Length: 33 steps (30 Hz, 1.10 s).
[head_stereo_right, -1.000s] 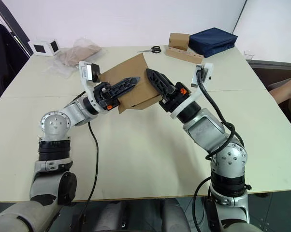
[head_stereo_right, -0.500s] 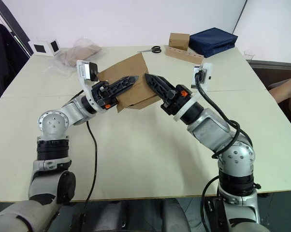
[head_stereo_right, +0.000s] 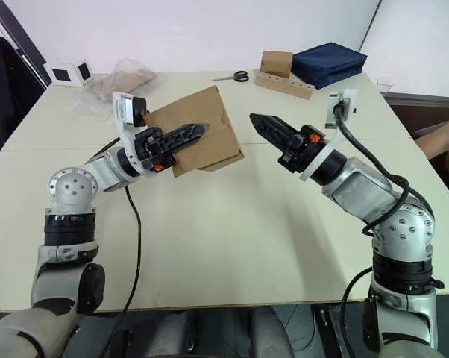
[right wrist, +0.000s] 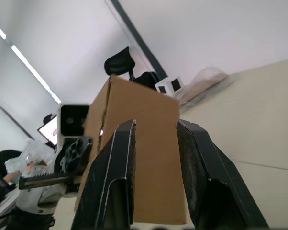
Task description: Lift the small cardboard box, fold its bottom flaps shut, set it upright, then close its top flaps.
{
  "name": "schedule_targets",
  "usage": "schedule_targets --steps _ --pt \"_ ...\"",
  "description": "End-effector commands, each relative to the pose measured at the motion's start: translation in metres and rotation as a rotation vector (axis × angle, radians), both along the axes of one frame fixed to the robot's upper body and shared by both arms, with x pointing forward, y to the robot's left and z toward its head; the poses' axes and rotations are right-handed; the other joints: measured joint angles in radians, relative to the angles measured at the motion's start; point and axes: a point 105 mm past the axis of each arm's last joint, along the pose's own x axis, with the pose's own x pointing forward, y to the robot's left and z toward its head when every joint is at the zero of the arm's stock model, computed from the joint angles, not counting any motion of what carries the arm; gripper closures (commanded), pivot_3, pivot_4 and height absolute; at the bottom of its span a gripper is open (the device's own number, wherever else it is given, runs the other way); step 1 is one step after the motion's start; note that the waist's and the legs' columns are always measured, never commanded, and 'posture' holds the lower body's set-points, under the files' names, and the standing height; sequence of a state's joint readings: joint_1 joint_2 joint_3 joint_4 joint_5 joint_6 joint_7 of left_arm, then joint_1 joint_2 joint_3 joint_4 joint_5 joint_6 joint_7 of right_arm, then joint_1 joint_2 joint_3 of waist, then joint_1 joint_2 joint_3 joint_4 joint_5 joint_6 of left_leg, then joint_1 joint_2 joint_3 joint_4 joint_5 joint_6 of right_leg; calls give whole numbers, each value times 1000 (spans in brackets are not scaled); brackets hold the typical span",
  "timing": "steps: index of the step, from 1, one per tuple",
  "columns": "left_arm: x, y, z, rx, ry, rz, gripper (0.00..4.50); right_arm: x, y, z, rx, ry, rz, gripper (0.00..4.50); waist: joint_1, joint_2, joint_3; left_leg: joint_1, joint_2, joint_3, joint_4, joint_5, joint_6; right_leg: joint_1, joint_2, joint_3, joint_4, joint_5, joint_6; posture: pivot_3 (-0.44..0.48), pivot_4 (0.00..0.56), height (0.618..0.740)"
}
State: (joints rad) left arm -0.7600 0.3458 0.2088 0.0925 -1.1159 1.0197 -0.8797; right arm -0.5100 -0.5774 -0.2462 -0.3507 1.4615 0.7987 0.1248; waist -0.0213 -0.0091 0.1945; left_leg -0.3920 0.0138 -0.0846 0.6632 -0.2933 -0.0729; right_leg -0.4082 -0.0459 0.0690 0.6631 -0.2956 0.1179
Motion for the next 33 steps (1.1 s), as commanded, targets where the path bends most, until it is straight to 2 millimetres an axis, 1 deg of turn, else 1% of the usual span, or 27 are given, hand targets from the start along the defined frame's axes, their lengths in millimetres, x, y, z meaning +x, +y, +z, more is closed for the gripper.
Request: schedule_targets --steps 1,2,4,5,8,10,12,13,14,16,20,22,25,27,28,30,32,33 --pt "-9 -2 4 113 -122 -31 4500 -6 -6 4 -79 -63 -30 3164 0 0 0 0 0 0 0 0 0 0 0 0 0 0 0 0 150 740" --pt "-10 -2 2 149 -142 -34 4500 -6 -6 3 -98 -65 -34 3164 0 0 0 0 0 0 0 0 0 0 0 0 0 0 0 0 150 740" --pt "-9 -1 -9 317 -213 -53 4500 -9 -6 -7 -203 -73 -38 3164 0 0 0 0 0 0 -1 0 0 0 0 0 0 0 0 0 150 740" --pt "-6 -1 -11 380 -248 -53 4500 -11 -5 -11 -242 -75 -35 3164 0 0 0 0 0 0 -1 0 0 0 0 0 -1 0 0 0 150 740" --pt "0 1 -15 486 -279 -74 4500 -13 -6 -18 -281 -75 -23 3164 3 0 0 0 0 0 -1 0 0 0 1 0 -1 0 0 0 150 740" --pt "1 4 -20 601 -350 -118 4500 -14 -6 -26 -354 -84 -20 3164 2 0 0 0 0 1 -1 0 0 0 0 0 -1 0 0 0 150 740" --pt "10 3 -19 791 -453 -159 4500 -18 -6 -32 -392 -90 -12 3164 2 0 1 0 0 1 -1 0 0 0 0 0 -2 0 0 0 150 740" --pt "13 2 -18 859 -484 -175 4500 -20 -5 -33 -401 -94 -9 3164 6 -2 3 0 0 0 -2 0 0 0 1 0 -2 0 0 0 150 740" --pt "20 0 -16 953 -542 -181 4500 -25 -4 -34 -417 -103 2 3164 5 -2 3 -1 0 0 -2 0 0 -1 1 -1 -2 0 0 0 150 740" --pt "28 -3 -17 1118 -646 -226 4500 -33 -2 -38 -480 -126 10 3164 8 -2 4 -2 0 0 -1 0 0 -1 1 0 -2 0 0 0 150 740" --pt "38 -3 -26 1323 -825 -309 4500 -43 0 -49 -605 -146 17 3164 0 -1 4 -3 -1 1 -2 -2 4 -1 1 0 -6 0 0 0 150 740" --pt "40 -7 -30 1385 -892 -357 4500 -50 1 -57 -672 -157 27 3164 1 -1 5 -3 0 1 -2 -3 6 -1 1 0 -7 0 0 0 150 740" --pt "44 -13 -37 1451 -984 -428 4500 -58 4 -61 -703 -169 42 3164 2 -1 6 -8 0 0 -1 -3 6 -5 1 0 -7 0 0 0 150 740" --pt "45 -14 -41 1473 -1005 -456 4500 -59 6 -62 -717 -178 38 3164 4 -1 6 -12 0 0 1 -3 6 -7 1 0 -7 0 1 0 150 740" --pt "46 -16 -46 1491 -1018 -481 4500 -59 6 -62 -707 -177 34 3164 4 -1 6 -14 0 0 2 -3 6 -9 0 -1 -7 0 1 0 150 740" --pt "45 -26 -54 1506 -1063 -531 4500 -59 6 -63 -693 -174 23 3164 5 -1 6 -15 -1 0 3 -3 6 -9 0 0 -7 1 2 0 150 740" --pt "45 -35 -55 1504 -1075 -542 4500 -58 7 -64 -693 -172 18 3164 10 -2 6 -15 -1 0 3 -3 6 -9 0 -1 -7 1 2 0 150 740" --pt "46 -38 -55 1505 -1078 -541 4233 -58 7 -65 -693 -170 18 3196 10 -2 6 -15 -1 0 3 -3 6 -9 0 -1 -6 1 2 0 150 740"
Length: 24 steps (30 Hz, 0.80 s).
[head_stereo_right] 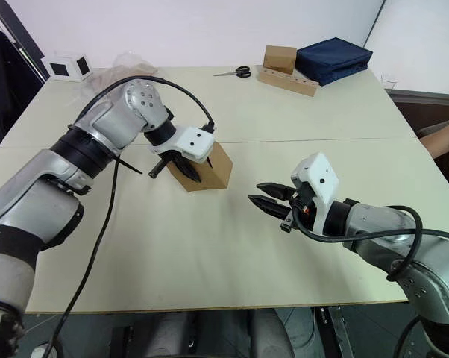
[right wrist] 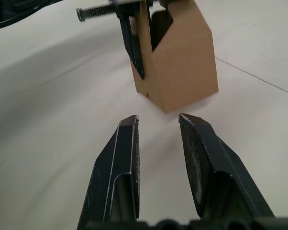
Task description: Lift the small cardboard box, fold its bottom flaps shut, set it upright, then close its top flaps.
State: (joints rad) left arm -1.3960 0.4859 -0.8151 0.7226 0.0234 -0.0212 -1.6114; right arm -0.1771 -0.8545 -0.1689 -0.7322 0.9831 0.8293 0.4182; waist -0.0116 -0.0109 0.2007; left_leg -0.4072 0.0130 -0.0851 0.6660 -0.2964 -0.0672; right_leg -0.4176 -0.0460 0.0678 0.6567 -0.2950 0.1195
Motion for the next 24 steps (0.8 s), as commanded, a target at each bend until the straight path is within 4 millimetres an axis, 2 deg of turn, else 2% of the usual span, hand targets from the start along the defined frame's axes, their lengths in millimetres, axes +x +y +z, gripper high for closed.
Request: schedule_targets --steps 1,3,7,8,11,12,19,22,24 --pt "2 -11 11 20 -51 -32 3940 -4 4 7 0 -51 10 3212 -1 0 0 0 0 0 0 0 0 0 0 0 0 0 0 0 150 740" --pt "2 -15 12 27 -50 -30 3276 -4 4 6 0 -49 9 3212 -2 0 0 0 0 0 0 0 0 0 0 0 0 0 0 0 150 740" --pt "0 -23 20 22 -58 -34 1622 -3 3 6 1 -47 4 3212 -8 0 0 0 0 0 0 0 0 -1 0 0 2 0 0 0 150 740" --pt "-1 -25 26 17 -69 -38 1397 -3 2 5 1 -46 3 3212 -8 0 0 0 0 0 0 0 0 -1 0 0 3 0 0 0 150 740" --pt "-1 -31 41 -8 -93 -38 218 -3 2 5 0 -44 2 3212 -6 0 0 0 0 0 1 0 0 -2 0 0 6 0 0 0 150 740" --pt "-1 -33 50 -21 -103 -32 20 -2 1 4 -1 -42 1 3212 -6 0 0 0 0 0 2 0 0 -2 0 0 6 0 0 0 150 740" --pt "-2 -28 77 -46 -135 0 20 3 0 5 -3 -45 2 3212 -9 0 0 1 0 0 3 1 0 -2 1 1 8 0 0 0 150 740" --pt "-5 -23 97 -140 -93 68 20 5 1 6 0 -50 8 3212 -13 0 0 1 0 0 3 1 0 -2 1 1 8 0 0 0 150 740" --pt "-7 -11 106 -226 -52 95 20 10 1 6 0 -63 -3 3212 -16 0 0 1 0 0 3 1 0 -2 1 1 9 0 0 0 150 740"
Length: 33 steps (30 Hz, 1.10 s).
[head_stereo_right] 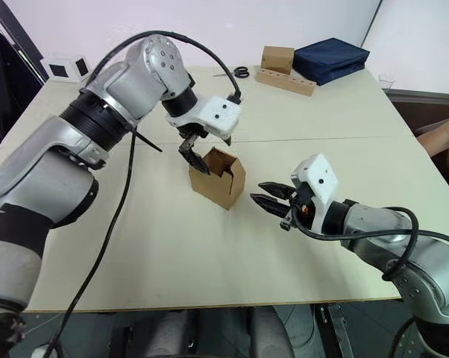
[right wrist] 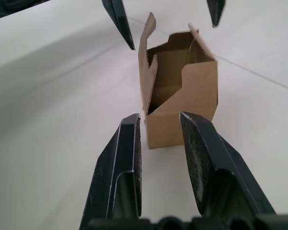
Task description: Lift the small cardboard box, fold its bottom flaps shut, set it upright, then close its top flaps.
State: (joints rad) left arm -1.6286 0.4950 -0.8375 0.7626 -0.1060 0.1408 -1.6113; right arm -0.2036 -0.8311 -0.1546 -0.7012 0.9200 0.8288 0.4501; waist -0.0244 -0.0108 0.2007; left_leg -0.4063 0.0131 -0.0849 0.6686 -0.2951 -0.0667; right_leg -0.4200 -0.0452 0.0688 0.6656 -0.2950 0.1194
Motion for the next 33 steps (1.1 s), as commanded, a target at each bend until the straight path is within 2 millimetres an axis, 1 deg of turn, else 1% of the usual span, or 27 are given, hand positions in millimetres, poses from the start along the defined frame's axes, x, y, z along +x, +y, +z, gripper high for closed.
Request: schedule_targets --steps 1,3,6,7,9,10,11,13,14,15,16,17,18,20,21,24,25,27,29,31,33 --pt "-8 15 35 -180 29 24 20 6 2 7 11 -54 -4 3212 -8 0 0 0 0 0 0 0 0 0 0 0 0 0 0 0 150 740" --pt "-3 32 41 -277 73 107 20 13 1 6 6 -67 -32 3212 -16 0 0 0 0 0 0 0 0 -1 0 0 1 0 0 0 150 740" --pt "7 55 45 -414 111 215 20 20 3 1 1 -69 -49 3212 -19 0 0 0 0 0 0 0 0 0 0 0 1 0 0 0 150 740" --pt "13 63 45 -476 122 279 261 24 4 -3 -12 -68 -61 3212 -20 1 0 0 0 0 0 0 0 -1 0 0 1 0 0 0 150 740" --pt "23 77 39 -556 131 367 835 31 3 -8 -34 -71 -87 3212 -21 1 0 0 0 0 0 1 0 -1 0 0 2 0 0 0 150 740" --pt "25 80 36 -573 132 382 1177 33 3 -9 -40 -74 -95 3212 -21 1 0 0 0 0 0 1 0 -1 0 0 2 0 0 0 150 740" --pt "29 88 25 -603 146 429 1654 36 4 -11 -36 -68 -104 3456 -21 1 0 0 0 0 0 1 0 -1 0 0 2 0 0 0 150 740" --pt "37 103 -3 -618 146 498 2338 39 7 -15 -35 -60 -114 3936 -21 1 -1 0 0 0 0 1 -1 -2 0 0 2 0 0 0 150 740" --pt "39 109 -16 -620 147 533 2769 40 9 -18 -34 -55 -113 4408 -21 1 -1 0 0 0 0 1 -1 -2 -1 0 2 0 0 0 150 740" --pt "41 113 -27 -620 144 559 3164 40 10 -20 -34 -51 -112 4500 -21 1 -1 0 0 0 0 2 -2 -2 -1 0 2 0 0 0 150 740" --pt "43 115 -37 -623 134 574 3532 41 12 -23 -39 -45 -114 4500 -21 1 -1 0 0 0 0 2 -2 -3 -1 0 3 0 0 0 150 740" --pt "44 118 -51 -617 135 596 4022 42 13 -27 -50 -38 -119 4500 -21 1 -1 -1 0 0 0 2 -3 -3 -1 0 3 0 0 0 150 740" --pt "44 119 -61 -613 134 607 4404 43 13 -30 -58 -34 -122 4500 -20 1 -1 -1 0 0 0 4 -5 -5 -1 0 4 0 0 0 150 740" --pt "44 120 -73 -613 118 610 4481 45 15 -35 -65 -28 -126 4500 -17 0 -1 -2 0 0 0 5 -8 -5 -1 0 4 0 0 0 150 740" --pt "46 118 -84 -634 124 636 4481 47 17 -40 -73 -17 -130 4500 -15 0 -1 -2 0 0 0 5 -8 -5 -1 0 4 0 0 0 150 740" --pt "48 110 -110 -666 131 681 4481 56 24 -50 -82 7 -147 4500 -14 0 -2 -2 -1 0 0 5 -8 -4 -2 0 5 0 0 0 150 740" --pt "48 108 -114 -669 128 680 4481 59 26 -51 -84 10 -153 4500 -16 0 -2 -1 -1 0 1 5 -8 -4 -2 0 6 0 0 0 150 740" --pt "46 99 -120 -713 161 689 4481 64 29 -57 -94 22 -156 4500 -20 0 -2 -1 -1 0 0 5 -8 -4 -2 0 6 0 0 0 150 740" --pt "41 88 -125 -734 187 663 4481 67 33 -65 -124 33 -146 4500 -21 0 -2 -1 -1 0 0 6 -9 -5 -2 0 7 0 0 0 150 740" --pt "33 80 -128 -730 223 630 4481 69 35 -67 -126 39 -137 4500 -21 0 -2 -1 -1 0 0 8 -13 -5 -2 0 7 0 0 0 150 740" --pt "25 76 -129 -721 241 606 4481 71 37 -68 -125 46 -127 4500 -21 0 -2 -1 -1 0 0 8 -13 -5 -2 0 7 0 0 0 150 740"
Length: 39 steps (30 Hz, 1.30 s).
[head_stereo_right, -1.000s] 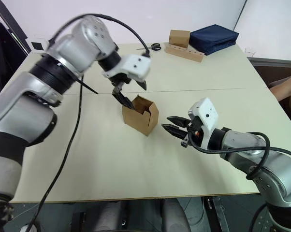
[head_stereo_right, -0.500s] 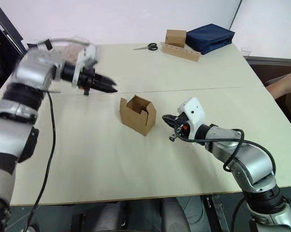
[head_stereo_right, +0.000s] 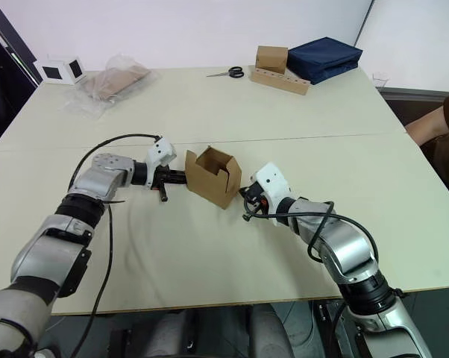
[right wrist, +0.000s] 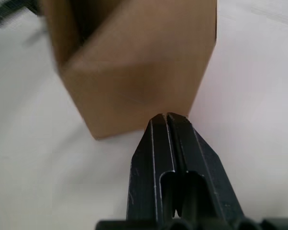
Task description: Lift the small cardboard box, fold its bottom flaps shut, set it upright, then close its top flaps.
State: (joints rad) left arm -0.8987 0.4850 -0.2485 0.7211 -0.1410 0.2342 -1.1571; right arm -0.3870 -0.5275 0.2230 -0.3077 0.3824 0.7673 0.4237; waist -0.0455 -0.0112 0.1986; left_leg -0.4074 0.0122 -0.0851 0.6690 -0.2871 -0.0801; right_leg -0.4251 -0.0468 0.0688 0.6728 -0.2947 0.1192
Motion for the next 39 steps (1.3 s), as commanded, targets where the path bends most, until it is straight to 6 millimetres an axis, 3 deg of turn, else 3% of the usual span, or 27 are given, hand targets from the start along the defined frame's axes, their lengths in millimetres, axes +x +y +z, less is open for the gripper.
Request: schedule_targets --steps 1,15,25,28,32,39 --pt "-11 -9 14 -29 -26 -60 4481 1 9 12 13 -43 45 4500 0 0 0 0 0 0 0 0 0 0 0 0 1 0 0 0 150 740" --pt "-59 -12 8 8 93 -187 4481 -14 6 13 -2 17 125 4500 1 1 0 1 0 0 0 0 0 0 0 0 3 0 0 0 150 740" --pt "-64 13 -15 132 91 -136 4481 -17 0 7 -72 14 136 4500 1 0 -1 2 0 0 0 -1 2 0 0 0 5 0 0 0 150 740" --pt "-62 19 -5 102 87 -114 4481 -13 -12 13 -78 -5 116 4500 1 0 -1 2 0 0 0 -1 2 0 0 0 5 0 0 0 150 740" --pt "-58 21 30 -20 53 -97 4481 -6 -27 36 -10 -82 102 4500 1 0 -1 2 0 0 0 -1 2 0 0 0 5 0 0 0 150 740" --pt "-60 12 75 -226 27 -107 4481 -6 -24 62 184 -118 182 4500 1 0 -1 2 0 0 0 -1 2 0 0 0 5 0 0 0 150 740"
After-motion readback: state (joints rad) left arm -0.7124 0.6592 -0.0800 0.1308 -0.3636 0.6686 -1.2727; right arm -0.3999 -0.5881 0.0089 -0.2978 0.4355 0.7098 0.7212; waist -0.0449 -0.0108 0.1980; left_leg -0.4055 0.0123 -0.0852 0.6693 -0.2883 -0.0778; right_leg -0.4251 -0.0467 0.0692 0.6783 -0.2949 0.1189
